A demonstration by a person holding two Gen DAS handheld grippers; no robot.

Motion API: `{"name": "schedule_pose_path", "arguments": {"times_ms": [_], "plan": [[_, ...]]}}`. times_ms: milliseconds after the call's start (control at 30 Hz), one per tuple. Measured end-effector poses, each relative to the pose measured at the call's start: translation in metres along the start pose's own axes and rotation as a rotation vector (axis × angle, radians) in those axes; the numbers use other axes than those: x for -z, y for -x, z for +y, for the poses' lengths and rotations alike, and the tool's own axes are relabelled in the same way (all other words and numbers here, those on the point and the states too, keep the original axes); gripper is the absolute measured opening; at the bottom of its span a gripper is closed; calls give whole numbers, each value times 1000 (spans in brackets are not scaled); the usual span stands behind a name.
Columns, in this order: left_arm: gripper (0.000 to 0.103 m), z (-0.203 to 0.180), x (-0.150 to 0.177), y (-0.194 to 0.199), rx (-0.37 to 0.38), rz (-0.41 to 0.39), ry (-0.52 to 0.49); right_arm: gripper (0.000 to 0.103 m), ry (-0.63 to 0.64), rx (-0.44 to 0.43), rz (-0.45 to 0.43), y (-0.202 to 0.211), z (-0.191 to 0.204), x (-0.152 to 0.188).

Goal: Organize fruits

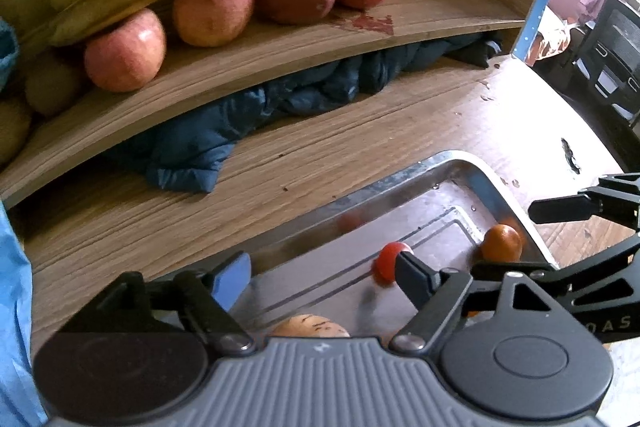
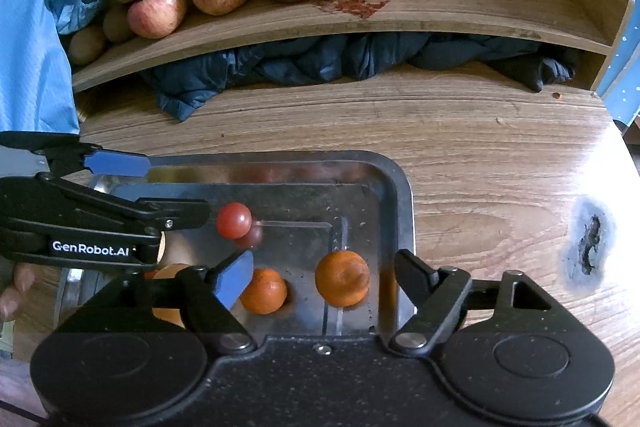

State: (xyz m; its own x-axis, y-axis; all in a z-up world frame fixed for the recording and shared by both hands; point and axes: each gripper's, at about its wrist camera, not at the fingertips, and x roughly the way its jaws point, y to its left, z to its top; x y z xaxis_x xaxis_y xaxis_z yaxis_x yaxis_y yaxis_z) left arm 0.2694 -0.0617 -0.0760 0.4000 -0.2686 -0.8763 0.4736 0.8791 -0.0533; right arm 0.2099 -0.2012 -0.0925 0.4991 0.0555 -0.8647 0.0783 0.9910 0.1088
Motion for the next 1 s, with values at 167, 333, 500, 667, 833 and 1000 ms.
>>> {"name": "schedule_pose_path", "arguments": {"times_ms": [167, 333, 500, 667, 833, 1000], "plan": [[90, 4, 2, 2, -2, 0, 15, 87, 6, 14, 2, 0, 3, 0], [95, 8, 4, 6, -11, -8, 19, 92, -15, 31, -7, 2, 2, 1], [99, 12, 4, 9, -21, -16, 32, 98, -45, 44, -15, 4, 3, 1], [101, 16, 4, 9, -45, -21, 49, 102, -39, 63, -17, 4, 6, -1], [101, 18, 6, 11, -68, -22, 74, 102, -48, 74, -16, 5, 2, -3], [102, 19, 7, 13, -102, -17, 114, 102, -44, 69, -13, 4, -2, -5]]}}
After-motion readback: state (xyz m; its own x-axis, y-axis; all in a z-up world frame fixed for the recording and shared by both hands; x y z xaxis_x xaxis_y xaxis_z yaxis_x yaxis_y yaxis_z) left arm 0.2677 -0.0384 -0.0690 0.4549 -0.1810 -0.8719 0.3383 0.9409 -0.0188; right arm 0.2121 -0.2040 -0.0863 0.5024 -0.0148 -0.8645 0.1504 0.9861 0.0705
